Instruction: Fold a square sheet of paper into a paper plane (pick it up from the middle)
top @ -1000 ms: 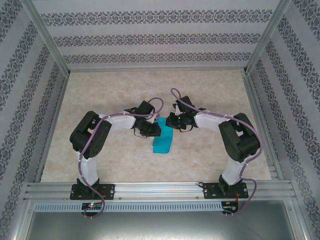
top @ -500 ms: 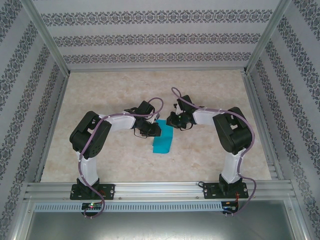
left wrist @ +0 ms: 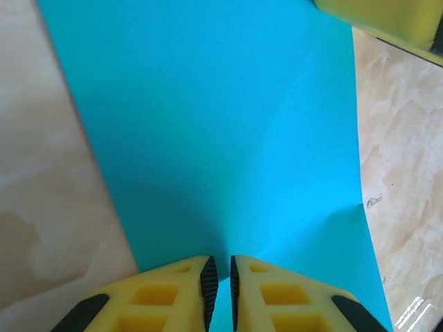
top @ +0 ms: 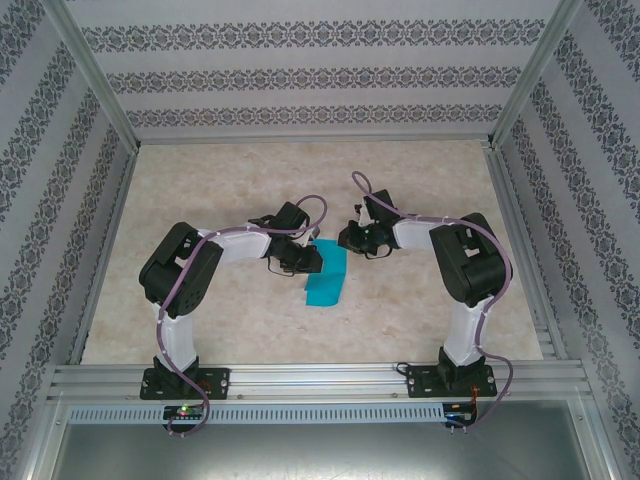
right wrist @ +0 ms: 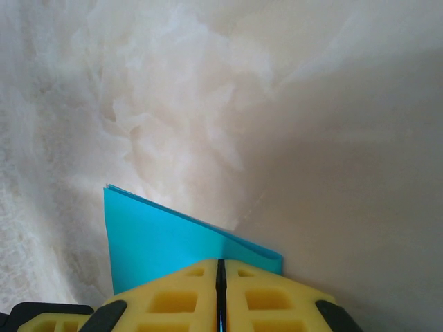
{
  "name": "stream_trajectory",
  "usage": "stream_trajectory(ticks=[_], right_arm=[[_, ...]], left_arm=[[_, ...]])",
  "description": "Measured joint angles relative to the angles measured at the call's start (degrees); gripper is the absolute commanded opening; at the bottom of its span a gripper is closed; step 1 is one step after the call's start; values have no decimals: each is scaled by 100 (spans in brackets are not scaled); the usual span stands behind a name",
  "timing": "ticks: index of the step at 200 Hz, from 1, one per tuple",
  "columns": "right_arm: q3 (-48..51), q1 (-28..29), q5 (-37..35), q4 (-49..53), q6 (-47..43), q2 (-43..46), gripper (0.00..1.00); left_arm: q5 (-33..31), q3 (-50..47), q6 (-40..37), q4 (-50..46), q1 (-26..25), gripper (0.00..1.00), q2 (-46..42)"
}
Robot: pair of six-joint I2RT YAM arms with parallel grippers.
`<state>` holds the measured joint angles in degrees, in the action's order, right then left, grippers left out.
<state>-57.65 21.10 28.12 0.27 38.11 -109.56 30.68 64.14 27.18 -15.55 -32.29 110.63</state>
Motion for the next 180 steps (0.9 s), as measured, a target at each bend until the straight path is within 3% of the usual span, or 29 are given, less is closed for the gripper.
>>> stream_trajectory(ticks=[87, 124, 180], right_arm=[[127, -293, -481, 63, -302, 317, 10], [289, -52, -463, 94, -269, 946, 10], [750, 518, -332, -2, -35, 1014, 9]], left_arm=[[0, 0, -2, -2, 0, 21, 0], [0, 0, -2, -2, 0, 21, -4], [-4, 33, -2, -44, 0, 21, -7]])
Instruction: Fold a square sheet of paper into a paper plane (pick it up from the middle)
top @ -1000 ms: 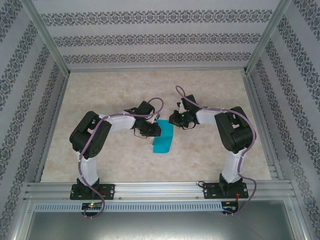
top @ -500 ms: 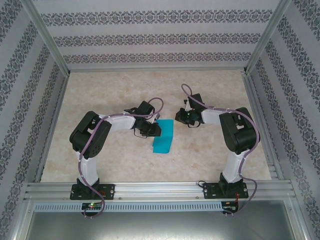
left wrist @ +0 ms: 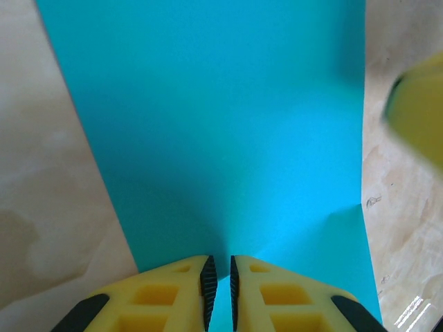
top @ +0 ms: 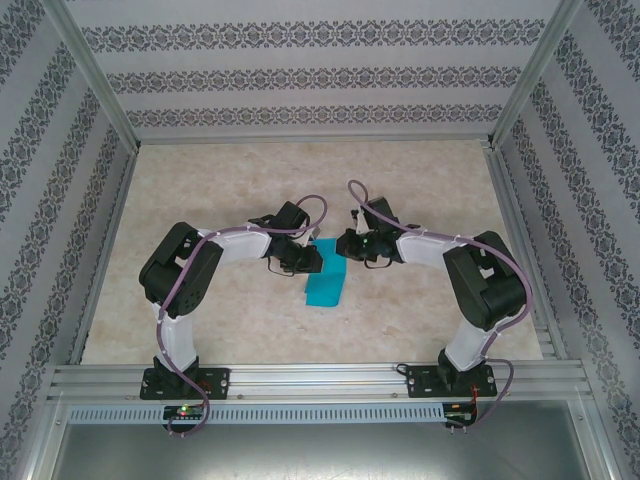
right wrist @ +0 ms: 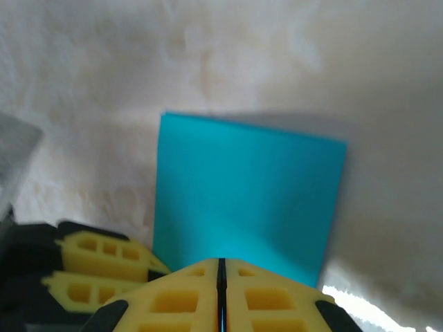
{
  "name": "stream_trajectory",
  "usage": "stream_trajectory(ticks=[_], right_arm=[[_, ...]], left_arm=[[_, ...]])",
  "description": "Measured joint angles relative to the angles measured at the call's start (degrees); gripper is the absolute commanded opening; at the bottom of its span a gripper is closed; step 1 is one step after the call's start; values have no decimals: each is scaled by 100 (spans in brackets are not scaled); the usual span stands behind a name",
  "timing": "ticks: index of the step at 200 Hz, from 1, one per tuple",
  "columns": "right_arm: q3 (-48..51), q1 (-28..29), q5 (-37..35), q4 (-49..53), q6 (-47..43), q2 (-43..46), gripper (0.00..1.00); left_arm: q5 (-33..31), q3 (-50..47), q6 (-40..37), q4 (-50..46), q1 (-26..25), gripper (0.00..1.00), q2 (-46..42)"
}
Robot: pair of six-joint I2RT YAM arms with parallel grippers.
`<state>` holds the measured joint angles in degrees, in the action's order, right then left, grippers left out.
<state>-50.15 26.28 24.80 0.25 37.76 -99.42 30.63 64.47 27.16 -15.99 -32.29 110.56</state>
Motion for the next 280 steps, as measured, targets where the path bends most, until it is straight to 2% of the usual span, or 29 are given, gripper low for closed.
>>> stream_trajectory(ticks=[131, 218, 280], right_arm=[[420, 201, 140, 168, -46, 20, 9], [713, 210, 111, 409, -81, 494, 9], [243, 404, 363, 203, 52, 0, 9]], left_arm=[[-26, 61, 0, -133, -2, 21, 9], [-28, 83, -44, -208, -2, 21, 13], [-42, 85, -83, -227, -2, 21, 13]])
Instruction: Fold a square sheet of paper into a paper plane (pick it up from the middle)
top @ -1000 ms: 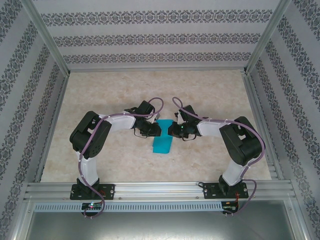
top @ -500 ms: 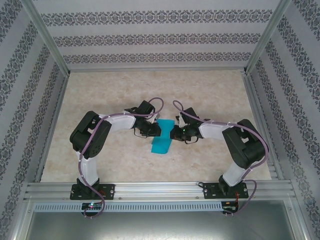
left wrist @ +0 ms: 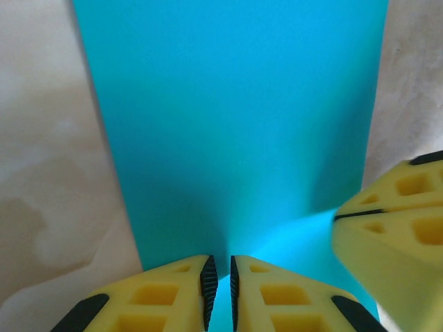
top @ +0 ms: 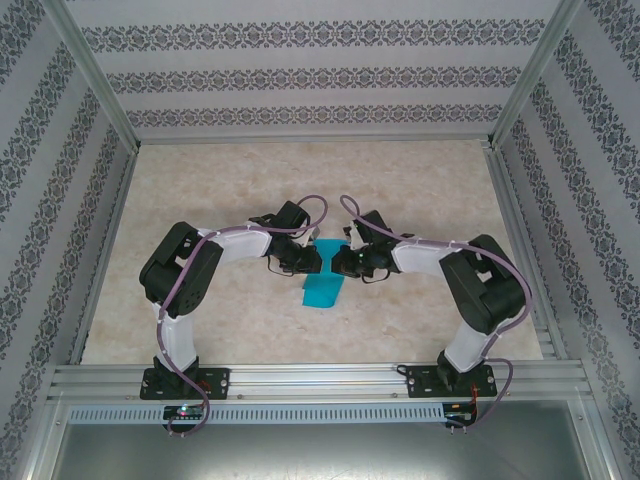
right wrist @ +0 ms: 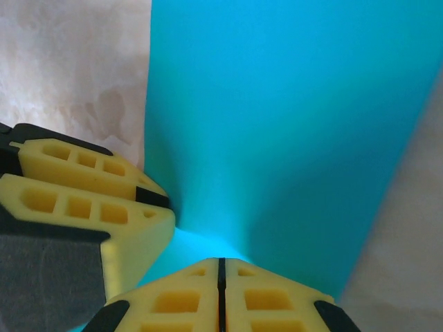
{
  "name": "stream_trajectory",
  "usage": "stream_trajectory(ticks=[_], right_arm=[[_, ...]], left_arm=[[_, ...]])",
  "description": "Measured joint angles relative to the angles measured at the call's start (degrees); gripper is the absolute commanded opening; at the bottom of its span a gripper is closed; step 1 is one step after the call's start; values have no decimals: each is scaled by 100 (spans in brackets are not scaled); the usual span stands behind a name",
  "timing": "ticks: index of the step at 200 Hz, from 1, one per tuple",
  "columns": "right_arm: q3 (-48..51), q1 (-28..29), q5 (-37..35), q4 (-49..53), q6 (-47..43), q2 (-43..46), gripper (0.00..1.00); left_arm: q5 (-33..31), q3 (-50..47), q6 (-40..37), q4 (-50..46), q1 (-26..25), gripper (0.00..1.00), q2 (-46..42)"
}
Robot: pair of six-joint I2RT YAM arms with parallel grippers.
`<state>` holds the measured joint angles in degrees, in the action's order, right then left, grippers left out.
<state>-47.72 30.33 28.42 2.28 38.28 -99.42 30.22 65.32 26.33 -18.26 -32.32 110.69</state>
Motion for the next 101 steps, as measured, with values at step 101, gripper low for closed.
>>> stream_trajectory(ticks=[101], right_arm=[[-61, 57, 225, 426, -638, -153, 10]], left_arm=[[-4, 44, -90, -125, 0, 21, 11]])
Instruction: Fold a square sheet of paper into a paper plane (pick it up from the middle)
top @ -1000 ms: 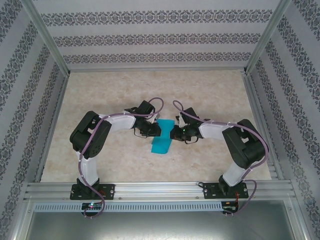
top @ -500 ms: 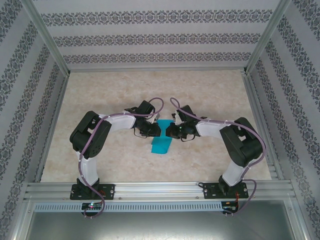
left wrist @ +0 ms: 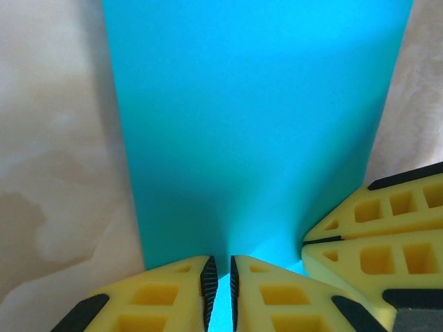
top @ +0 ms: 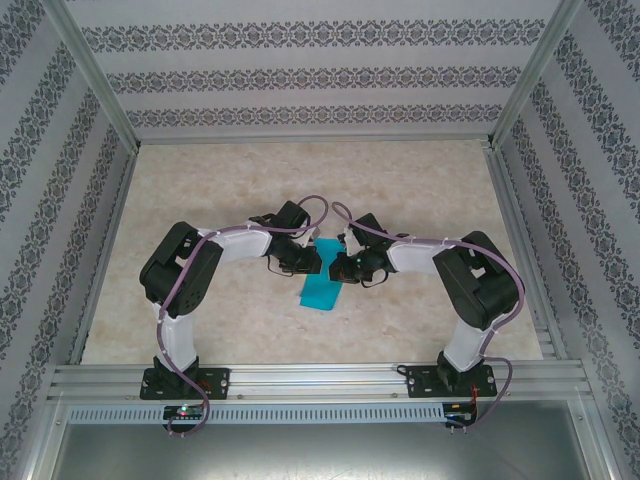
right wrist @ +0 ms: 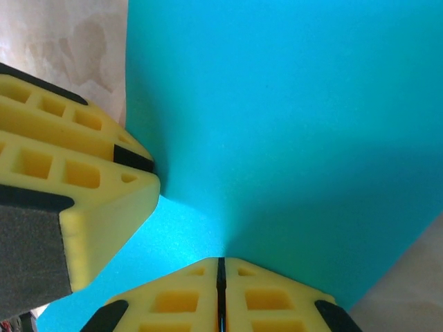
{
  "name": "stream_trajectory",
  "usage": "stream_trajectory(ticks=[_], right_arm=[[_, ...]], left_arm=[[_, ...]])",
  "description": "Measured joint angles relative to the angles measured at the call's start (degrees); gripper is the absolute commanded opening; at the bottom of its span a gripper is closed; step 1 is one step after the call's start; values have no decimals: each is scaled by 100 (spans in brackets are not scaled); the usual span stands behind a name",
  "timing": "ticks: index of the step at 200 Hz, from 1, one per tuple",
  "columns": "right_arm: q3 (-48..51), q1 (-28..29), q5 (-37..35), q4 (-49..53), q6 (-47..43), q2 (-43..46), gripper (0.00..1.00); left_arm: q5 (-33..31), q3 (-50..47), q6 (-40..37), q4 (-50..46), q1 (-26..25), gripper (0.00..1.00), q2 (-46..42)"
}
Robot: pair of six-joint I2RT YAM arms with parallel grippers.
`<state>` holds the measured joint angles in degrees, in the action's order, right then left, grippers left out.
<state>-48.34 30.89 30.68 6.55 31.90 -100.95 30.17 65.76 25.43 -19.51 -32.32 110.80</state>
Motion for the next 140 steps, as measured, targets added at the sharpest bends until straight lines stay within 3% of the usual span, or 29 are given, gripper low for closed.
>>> stream_trajectory(ticks=[84, 140], right_arm=[[549, -42, 4, 284, -229, 564, 10], [688, -39, 28, 330, 269, 973, 10]], left_arm=[[2, 52, -48, -90, -26, 21, 31], [2, 66, -63, -111, -26, 21, 37]])
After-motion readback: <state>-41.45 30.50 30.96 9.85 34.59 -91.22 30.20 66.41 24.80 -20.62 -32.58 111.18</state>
